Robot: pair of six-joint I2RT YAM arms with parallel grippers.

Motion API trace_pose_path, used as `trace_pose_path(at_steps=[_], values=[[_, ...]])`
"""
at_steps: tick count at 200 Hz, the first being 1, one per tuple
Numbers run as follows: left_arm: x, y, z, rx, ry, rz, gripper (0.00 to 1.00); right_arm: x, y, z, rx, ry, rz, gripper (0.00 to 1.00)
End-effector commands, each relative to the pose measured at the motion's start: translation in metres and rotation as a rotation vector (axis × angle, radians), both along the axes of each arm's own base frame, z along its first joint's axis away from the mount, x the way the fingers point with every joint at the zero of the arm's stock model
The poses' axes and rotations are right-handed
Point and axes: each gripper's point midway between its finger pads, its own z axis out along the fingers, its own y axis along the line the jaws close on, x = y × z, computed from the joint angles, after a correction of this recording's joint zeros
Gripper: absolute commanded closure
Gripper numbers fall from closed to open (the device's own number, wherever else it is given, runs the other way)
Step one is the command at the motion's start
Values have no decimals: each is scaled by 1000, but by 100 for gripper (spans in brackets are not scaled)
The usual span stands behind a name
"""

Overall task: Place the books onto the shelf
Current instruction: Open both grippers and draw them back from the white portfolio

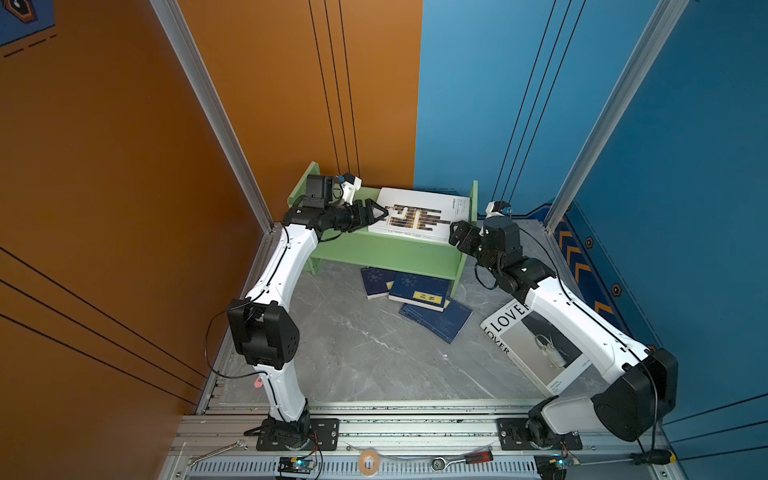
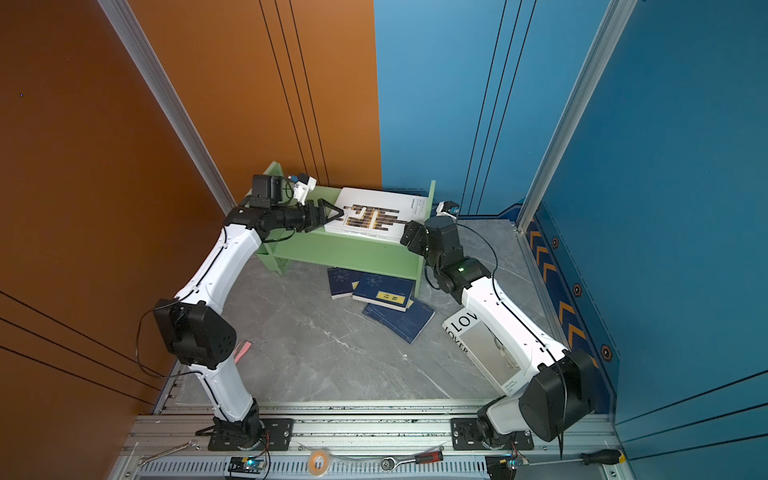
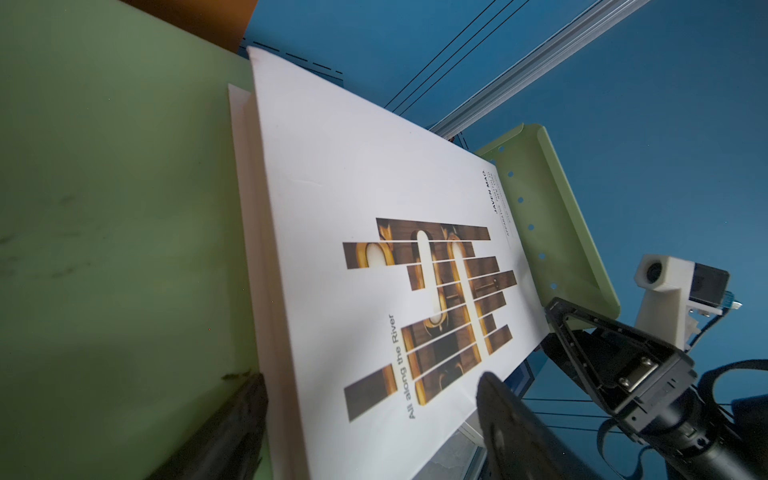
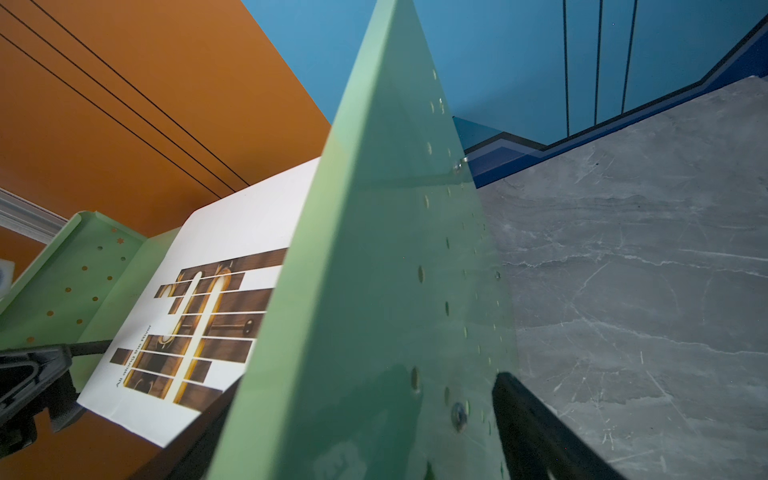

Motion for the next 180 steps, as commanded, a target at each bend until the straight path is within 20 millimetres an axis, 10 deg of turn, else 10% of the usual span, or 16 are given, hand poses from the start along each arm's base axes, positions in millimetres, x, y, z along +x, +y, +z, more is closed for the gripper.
trace_pose_path(at_steps=[1,82,180], values=[[-13,6,2,26,7,20,18,-5,-1,11,-13,-11,5,11],[-50,74,35,-32,-121,245,11,-53,-63,11,-108,8,-117,10],[-184,-32,-11,132,-339,-3,2,-138,-198,-90,-57,356,-502,8]])
